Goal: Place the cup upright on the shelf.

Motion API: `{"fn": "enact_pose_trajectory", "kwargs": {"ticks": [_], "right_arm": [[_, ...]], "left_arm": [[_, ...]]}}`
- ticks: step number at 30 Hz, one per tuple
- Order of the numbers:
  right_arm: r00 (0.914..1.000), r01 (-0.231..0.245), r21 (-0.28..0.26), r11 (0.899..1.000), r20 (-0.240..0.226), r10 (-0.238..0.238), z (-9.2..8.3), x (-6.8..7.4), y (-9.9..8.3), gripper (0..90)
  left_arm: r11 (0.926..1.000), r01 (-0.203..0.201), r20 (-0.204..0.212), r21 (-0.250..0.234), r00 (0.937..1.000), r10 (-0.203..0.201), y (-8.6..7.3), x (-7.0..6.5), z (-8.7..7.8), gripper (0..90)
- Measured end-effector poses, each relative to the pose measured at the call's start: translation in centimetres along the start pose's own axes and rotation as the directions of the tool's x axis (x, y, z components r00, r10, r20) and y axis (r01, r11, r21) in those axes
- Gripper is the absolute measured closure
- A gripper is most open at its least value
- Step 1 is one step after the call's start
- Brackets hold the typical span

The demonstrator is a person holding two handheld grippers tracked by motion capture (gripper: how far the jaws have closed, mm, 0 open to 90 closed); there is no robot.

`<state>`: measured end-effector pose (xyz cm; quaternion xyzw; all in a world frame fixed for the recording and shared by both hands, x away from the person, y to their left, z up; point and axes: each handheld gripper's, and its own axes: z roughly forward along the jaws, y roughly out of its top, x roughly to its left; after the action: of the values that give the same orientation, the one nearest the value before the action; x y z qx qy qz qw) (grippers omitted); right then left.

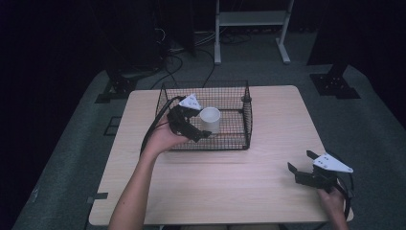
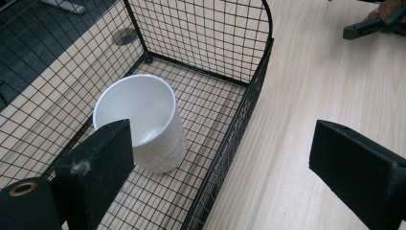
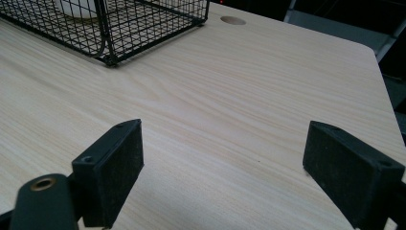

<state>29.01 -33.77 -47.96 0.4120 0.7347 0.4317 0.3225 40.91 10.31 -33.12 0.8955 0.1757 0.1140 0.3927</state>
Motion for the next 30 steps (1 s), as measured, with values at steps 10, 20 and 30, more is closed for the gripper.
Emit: {"fn": "enact_pose_trajectory", "kwargs": {"ticks": [10, 20, 30], "right_arm": [[1.0, -0.003, 0.0, 1.0, 0.0, 0.003, 0.0, 0.0, 0.0, 13.1], [1.0, -0.004, 0.001, 1.0, 0.001, 0.004, 0.0, 0.0, 0.0, 13.1], [1.0, -0.004, 0.002, 1.0, 0.001, 0.004, 0.0, 0.0, 0.0, 13.1]], "left_arm": [[0.9995, -0.032, -0.004, -0.005, 0.9995, 0.032, -0.6, -1.5, -0.4, 7.4], [0.9984, -0.053, 0.0, -0.019, 0.9986, 0.053, -1.1, -3.0, -0.9, 7.4], [0.9981, -0.06, 0.01, -0.016, 0.9981, 0.06, -2.0, -4.2, -1.2, 7.5]]}}
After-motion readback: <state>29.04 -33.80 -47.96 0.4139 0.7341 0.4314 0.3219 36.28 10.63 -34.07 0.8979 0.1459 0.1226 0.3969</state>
